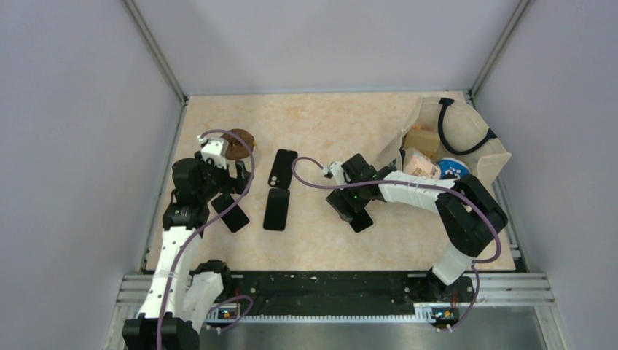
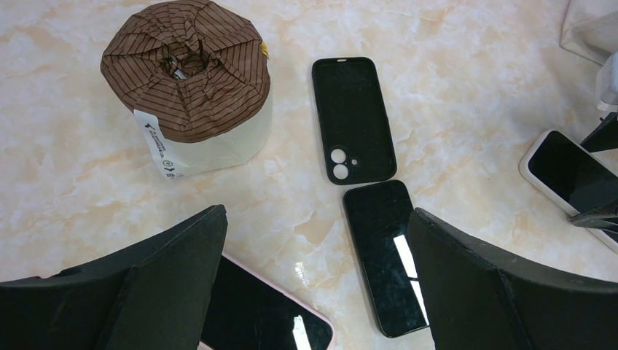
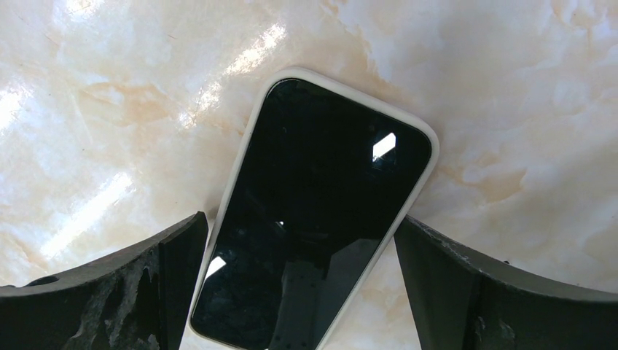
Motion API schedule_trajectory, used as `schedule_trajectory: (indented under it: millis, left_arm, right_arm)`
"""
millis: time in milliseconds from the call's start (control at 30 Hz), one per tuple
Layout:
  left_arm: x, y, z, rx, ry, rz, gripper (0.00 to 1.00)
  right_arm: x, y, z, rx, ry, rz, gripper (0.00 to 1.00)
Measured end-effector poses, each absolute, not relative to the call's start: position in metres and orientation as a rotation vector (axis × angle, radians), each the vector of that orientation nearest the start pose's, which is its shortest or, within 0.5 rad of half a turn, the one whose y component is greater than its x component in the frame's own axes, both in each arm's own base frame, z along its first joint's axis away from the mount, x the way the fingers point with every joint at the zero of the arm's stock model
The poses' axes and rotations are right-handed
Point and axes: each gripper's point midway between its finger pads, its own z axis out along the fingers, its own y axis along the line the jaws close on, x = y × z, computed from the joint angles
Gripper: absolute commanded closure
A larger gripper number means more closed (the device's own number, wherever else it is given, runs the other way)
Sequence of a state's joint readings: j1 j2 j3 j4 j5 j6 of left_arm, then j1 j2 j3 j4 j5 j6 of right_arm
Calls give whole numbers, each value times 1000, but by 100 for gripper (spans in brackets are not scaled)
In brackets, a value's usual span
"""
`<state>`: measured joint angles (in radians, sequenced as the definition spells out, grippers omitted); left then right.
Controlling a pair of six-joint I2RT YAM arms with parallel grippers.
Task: Take the phone out of the phone case
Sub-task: Pick up the phone at the center of the board.
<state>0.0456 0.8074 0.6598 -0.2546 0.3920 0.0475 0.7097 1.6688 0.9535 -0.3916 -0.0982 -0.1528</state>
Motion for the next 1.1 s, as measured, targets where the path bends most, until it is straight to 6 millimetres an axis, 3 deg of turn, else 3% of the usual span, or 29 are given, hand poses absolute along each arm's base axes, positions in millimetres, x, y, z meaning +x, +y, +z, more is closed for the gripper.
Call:
schedule_trajectory:
  millis: [1100]
  left_arm:
    - [293, -48, 196, 242, 1939, -326, 1]
  right_arm:
    - [254, 226, 17, -1164, 2425, 251, 1]
